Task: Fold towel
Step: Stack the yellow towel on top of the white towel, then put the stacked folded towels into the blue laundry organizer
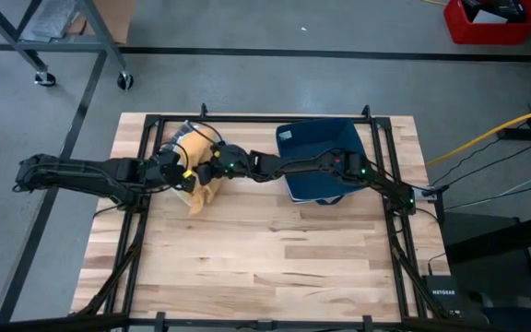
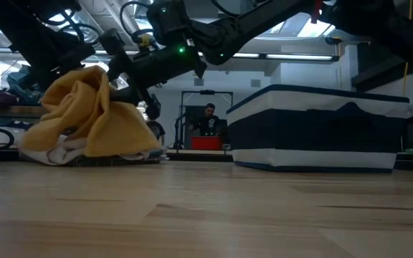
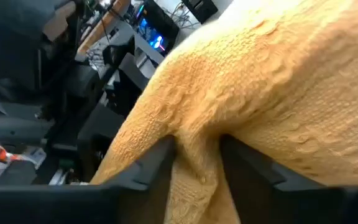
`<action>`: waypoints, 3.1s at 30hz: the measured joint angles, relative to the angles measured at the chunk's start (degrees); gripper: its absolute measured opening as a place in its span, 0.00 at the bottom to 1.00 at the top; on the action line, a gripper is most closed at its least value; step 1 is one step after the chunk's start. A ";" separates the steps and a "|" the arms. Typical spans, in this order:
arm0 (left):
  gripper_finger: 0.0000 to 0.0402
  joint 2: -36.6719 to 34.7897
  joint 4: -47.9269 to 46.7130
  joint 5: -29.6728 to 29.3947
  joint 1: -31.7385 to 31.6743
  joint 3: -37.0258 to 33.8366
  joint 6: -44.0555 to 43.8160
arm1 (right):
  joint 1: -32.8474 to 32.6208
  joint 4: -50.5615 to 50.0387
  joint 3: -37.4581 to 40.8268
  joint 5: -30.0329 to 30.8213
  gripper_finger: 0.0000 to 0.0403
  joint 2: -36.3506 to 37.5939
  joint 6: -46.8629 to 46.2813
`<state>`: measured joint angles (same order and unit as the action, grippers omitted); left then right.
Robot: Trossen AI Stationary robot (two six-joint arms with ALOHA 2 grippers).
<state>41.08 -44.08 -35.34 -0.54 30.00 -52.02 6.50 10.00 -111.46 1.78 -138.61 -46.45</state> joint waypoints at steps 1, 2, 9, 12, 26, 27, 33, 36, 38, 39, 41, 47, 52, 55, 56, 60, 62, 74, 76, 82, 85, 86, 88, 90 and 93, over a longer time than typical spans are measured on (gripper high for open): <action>0.27 0.00 0.01 0.01 0.00 0.00 -0.24 | 0.02 0.23 0.00 0.12 0.35 0.00 -0.27; 0.30 0.00 0.01 0.01 0.00 0.00 -1.02 | 0.02 0.47 0.00 0.14 0.39 0.00 -0.92; 0.38 -1.09 1.43 0.15 0.02 -0.02 -9.59 | 0.07 3.71 -0.04 1.64 0.59 0.00 -5.71; 0.36 -2.78 1.02 0.16 0.00 -0.02 -9.89 | 0.04 4.46 -0.04 1.82 0.62 0.00 -5.74; 0.33 -11.52 -17.05 2.30 0.02 -0.02 -12.33 | -0.09 5.46 -0.04 1.75 0.63 0.00 -5.78; 0.33 -11.93 -16.98 2.63 0.00 0.00 -13.35 | -0.11 5.53 -0.04 1.73 0.63 0.00 -5.78; 0.33 -12.99 -17.24 5.56 0.00 0.00 -17.08 | -0.09 5.38 -0.04 1.68 0.63 0.00 -5.78; 0.33 -12.96 -17.08 8.57 0.03 0.00 -15.44 | 0.02 5.31 -0.04 1.29 0.63 0.00 -5.76; 0.33 -12.96 -16.67 10.38 0.07 0.00 -13.93 | 0.31 5.22 -0.04 0.07 0.63 0.00 -5.65; 0.33 -12.96 -16.34 11.05 0.07 0.00 -13.39 | 0.49 5.06 -0.04 -0.48 0.63 0.00 -5.65; 0.33 -12.96 -15.87 12.17 0.07 0.00 -12.40 | 0.96 3.91 -0.04 -2.25 0.63 0.03 -5.63; 0.33 -12.90 -13.86 14.43 0.07 0.00 -12.01 | 1.46 0.40 -0.04 -5.54 0.63 0.14 -4.22; 0.33 -12.85 -14.10 14.20 0.07 0.00 -12.01 | 2.13 -0.55 -0.02 -6.25 0.63 1.48 -2.74; 0.33 -12.85 -14.53 12.80 0.07 0.00 -10.71 | 3.17 -1.45 -0.02 -5.82 0.63 2.55 -1.58; 0.33 -12.85 -14.61 12.41 0.07 0.00 -10.05 | 3.55 -1.24 -0.02 -5.60 0.63 2.74 -0.87; 0.33 -12.85 -15.48 12.13 0.07 0.00 -8.78 | 5.86 -1.02 -0.04 -5.86 0.63 3.66 0.10; 0.33 -12.85 -15.34 12.12 0.07 0.00 -11.33 | 7.32 -1.31 -0.04 -5.91 0.63 3.87 0.03; 0.32 -11.67 2.83 6.76 0.05 -0.02 -11.42 | 14.62 -15.60 -0.02 -2.73 0.63 3.88 -0.02; 0.32 -9.87 5.26 4.44 -0.08 -0.42 -9.56 | 14.84 -17.83 -0.02 -2.17 0.63 3.57 0.06; 0.32 -1.57 7.11 3.04 -1.92 -1.55 -8.79 | 14.74 -19.75 0.04 -2.85 0.63 1.54 0.81; 0.32 2.93 7.27 2.91 -3.21 -1.55 -7.76 | 14.75 -19.47 -0.01 -2.89 0.63 1.52 1.11; 0.32 4.58 7.24 2.91 -3.59 -1.55 -7.74 | 14.76 -19.36 -0.02 -2.91 0.63 1.53 1.15; 0.32 7.93 7.10 2.90 -4.10 -1.55 -7.78 | 14.86 -19.58 -0.02 -4.12 0.63 1.53 1.21; 0.32 11.46 7.20 3.06 -4.37 -1.55 -7.75 | 14.88 -19.76 0.02 -5.45 0.63 1.53 1.88; 0.32 16.95 7.61 5.28 -4.50 -1.55 -8.11 | 14.89 -19.78 0.00 -7.57 0.63 1.53 2.98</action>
<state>58.03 -36.48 -30.06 -5.04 28.45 -60.13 21.40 -9.79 -111.46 -5.79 -137.08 -43.46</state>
